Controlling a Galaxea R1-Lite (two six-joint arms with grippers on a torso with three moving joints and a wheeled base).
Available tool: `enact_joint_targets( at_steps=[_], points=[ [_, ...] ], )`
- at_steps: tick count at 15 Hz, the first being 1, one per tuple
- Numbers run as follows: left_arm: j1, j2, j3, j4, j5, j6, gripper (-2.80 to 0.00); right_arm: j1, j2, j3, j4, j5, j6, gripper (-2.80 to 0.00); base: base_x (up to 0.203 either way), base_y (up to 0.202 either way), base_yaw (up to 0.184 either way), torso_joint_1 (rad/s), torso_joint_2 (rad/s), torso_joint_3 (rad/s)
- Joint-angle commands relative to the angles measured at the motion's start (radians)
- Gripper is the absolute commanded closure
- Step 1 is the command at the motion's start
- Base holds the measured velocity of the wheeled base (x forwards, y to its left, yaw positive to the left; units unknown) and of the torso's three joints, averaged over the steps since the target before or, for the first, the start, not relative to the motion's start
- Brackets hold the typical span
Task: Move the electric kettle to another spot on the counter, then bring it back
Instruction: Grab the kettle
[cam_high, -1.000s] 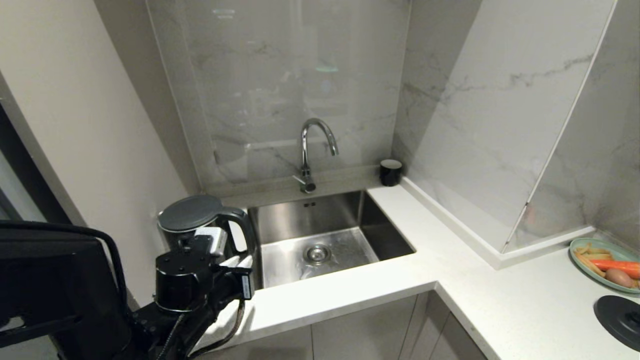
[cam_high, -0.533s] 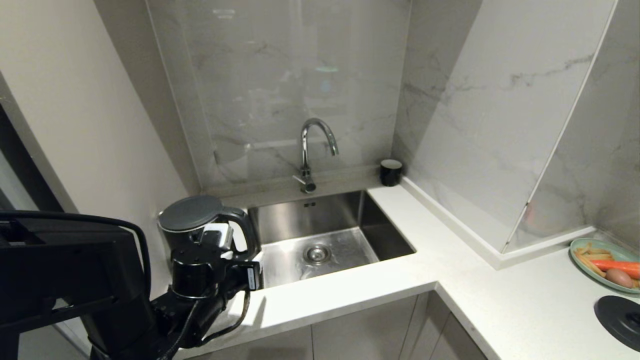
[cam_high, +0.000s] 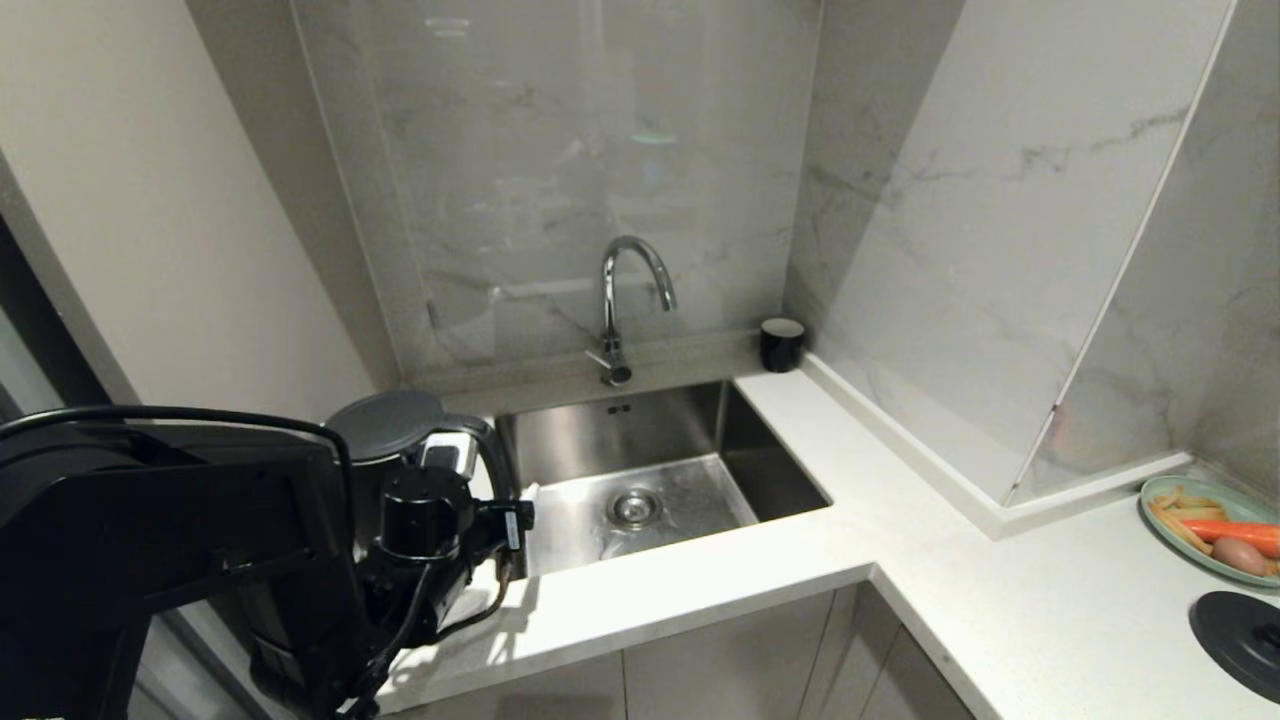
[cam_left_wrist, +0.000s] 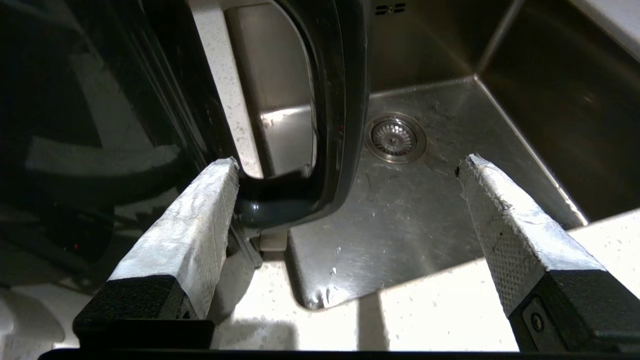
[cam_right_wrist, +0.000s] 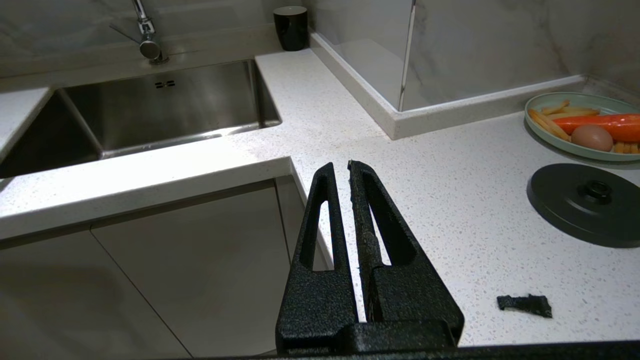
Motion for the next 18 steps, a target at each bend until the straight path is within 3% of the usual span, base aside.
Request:
enact_joint_targets(
  at_steps=[1,7,11,18],
  points=[
    [0.002,0.014,-0.033,-0.006,0.001,-0.001,-2.8,0.0,0.001,0.0,0.0,0.0,0.0,0.0,0.0,0.0,0.0,0.0,0.0,0.0],
    [0.038,0.063,-0.126,0.001,-0.001,0.019,-2.8,0.0,0.001,0.0,0.0,0.0,0.0,0.0,0.0,0.0,0.0,0.0,0.0,0.0],
    [0.073,0.086,-0.141,-0.002,-0.001,0.021,-2.8,0.0,0.001,0.0,0.0,0.0,0.0,0.0,0.0,0.0,0.0,0.0,0.0,0.0],
    [0.067,0.065,-0.13,-0.012,0.002,0.021,-2.8,0.0,0.001,0.0,0.0,0.0,0.0,0.0,0.0,0.0,0.0,0.0,0.0,0.0]
  ],
)
